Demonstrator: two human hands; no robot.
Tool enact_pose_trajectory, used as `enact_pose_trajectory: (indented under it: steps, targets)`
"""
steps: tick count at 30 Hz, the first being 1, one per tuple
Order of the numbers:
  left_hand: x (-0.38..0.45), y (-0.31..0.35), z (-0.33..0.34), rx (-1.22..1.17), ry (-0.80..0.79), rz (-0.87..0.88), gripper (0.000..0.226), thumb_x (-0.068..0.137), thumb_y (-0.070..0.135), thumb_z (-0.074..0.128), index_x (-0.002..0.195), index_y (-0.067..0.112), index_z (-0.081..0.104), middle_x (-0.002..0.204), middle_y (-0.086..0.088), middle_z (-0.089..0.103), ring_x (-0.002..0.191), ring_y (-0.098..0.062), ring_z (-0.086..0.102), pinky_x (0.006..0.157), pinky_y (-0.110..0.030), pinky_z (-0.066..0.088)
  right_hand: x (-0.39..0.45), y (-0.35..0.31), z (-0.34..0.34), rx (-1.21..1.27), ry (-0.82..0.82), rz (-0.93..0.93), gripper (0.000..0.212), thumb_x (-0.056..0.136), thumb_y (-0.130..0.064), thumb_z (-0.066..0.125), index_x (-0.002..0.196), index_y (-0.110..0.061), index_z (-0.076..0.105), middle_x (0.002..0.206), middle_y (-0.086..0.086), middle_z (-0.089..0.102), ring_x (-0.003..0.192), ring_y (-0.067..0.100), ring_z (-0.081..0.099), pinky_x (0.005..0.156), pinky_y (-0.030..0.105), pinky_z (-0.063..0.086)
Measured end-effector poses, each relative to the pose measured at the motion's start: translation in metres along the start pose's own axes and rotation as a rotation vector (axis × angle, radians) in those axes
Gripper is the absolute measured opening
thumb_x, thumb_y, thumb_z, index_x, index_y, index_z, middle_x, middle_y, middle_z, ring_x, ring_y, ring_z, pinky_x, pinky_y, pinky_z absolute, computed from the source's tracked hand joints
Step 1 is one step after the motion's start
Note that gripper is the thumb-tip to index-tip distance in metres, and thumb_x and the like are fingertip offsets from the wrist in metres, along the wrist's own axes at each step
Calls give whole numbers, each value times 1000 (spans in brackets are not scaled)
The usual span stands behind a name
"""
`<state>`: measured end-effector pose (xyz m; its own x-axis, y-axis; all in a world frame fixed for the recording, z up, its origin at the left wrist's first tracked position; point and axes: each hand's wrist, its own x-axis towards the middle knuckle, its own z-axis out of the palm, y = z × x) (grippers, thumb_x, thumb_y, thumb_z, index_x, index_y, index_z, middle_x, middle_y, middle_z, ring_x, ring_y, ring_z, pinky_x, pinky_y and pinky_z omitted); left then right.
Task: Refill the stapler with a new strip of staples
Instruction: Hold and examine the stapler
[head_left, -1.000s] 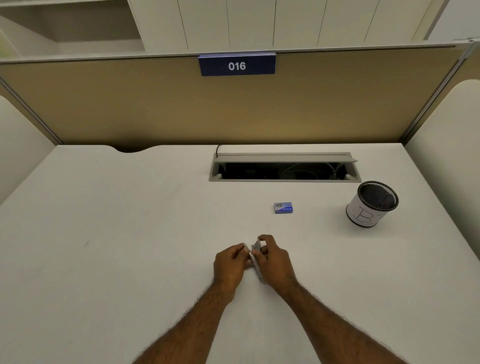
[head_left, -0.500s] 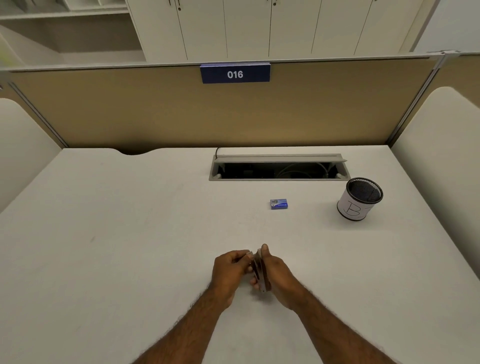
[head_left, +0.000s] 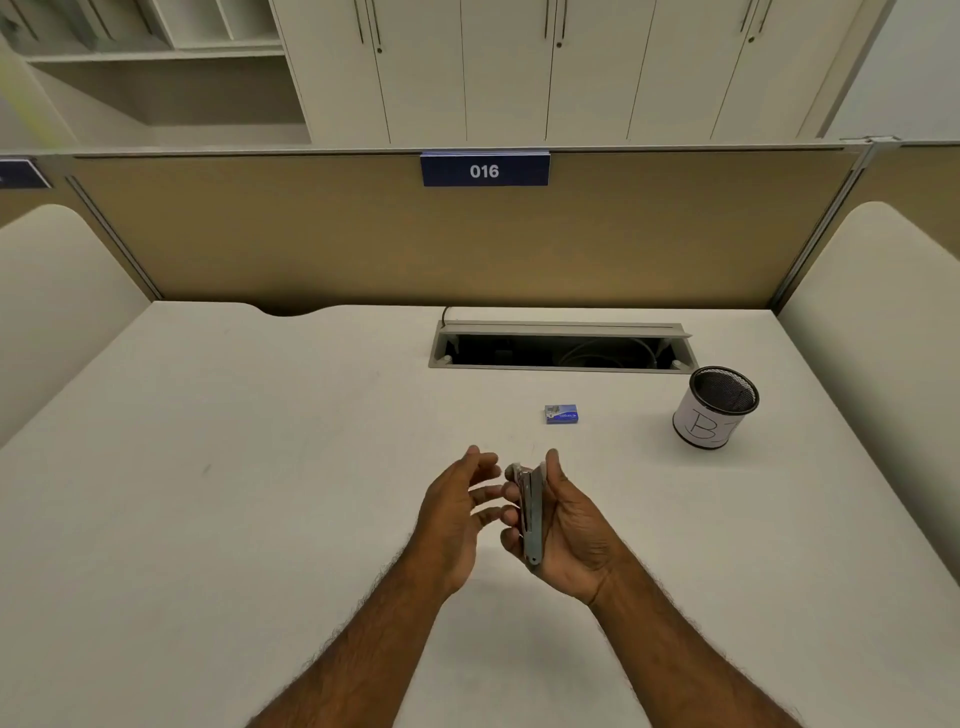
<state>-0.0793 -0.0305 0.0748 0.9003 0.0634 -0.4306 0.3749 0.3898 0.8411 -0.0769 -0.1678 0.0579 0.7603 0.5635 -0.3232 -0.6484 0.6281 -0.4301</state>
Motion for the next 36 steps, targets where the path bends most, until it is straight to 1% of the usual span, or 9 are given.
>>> enact_pose_trajectory:
  steps: [5,11,18,23,26,29,31,34,36]
  targets:
    - [-12,8,6,-2,-152,-44,39,91,51,47,88,21,72,60,8,60,49,-7,52,47,-23,45,-3,2,15,-29,-30,-23,54,86,-60,49,100,-12,71,80,1,67,65,12,62,60,23,53]
    - [-19,12,11,-13,-217,-26,48,92,54,41,101,18,70,56,9,54,49,-6,49,51,-23,45,-5,2,20,-60,31,-30,56,84,-64,48,91,-14,72,77,-2,66,60,10,59,53,20,51]
    - [-21,6,13,15,-213,-7,42,92,49,45,106,19,71,55,11,52,50,-4,45,53,-20,45,-3,2,20,-78,95,-43,66,88,-67,39,99,-9,70,83,4,71,60,13,62,50,22,52]
    - [-22,-4,13,55,-185,31,30,90,36,55,110,19,69,64,11,57,56,-4,46,57,-17,47,2,7,20,-58,304,-87,56,86,-60,50,89,-8,70,69,8,65,54,15,59,46,23,51]
    - [-23,-6,14,104,-201,48,27,92,36,53,110,22,68,68,12,64,57,-3,52,59,-16,48,2,10,20,-176,412,-157,56,87,-61,47,81,-12,75,68,9,70,57,18,65,52,26,55]
    - [-26,-5,19,165,-216,76,24,92,43,50,104,33,69,94,14,75,86,-3,69,71,-15,52,2,12,23,-444,470,-263,59,91,-62,34,82,-21,75,80,5,77,73,18,74,64,29,57]
    - [-28,-4,23,169,-202,80,29,92,45,49,115,35,63,109,13,72,104,-5,66,82,-20,52,4,12,26,-565,480,-320,57,92,-62,30,95,-22,71,88,5,77,83,19,74,67,30,57]
    - [-26,-4,25,164,-177,81,39,93,44,47,126,27,57,118,8,68,112,-11,63,95,-31,51,4,8,28,-648,471,-358,58,93,-60,30,101,-18,69,93,7,76,88,20,73,70,33,57]
    - [-25,-5,25,148,-174,83,38,94,43,46,124,24,60,118,2,70,110,-15,64,91,-31,53,3,6,27,-705,462,-387,56,94,-59,32,94,-18,69,89,8,76,86,21,73,71,34,58]
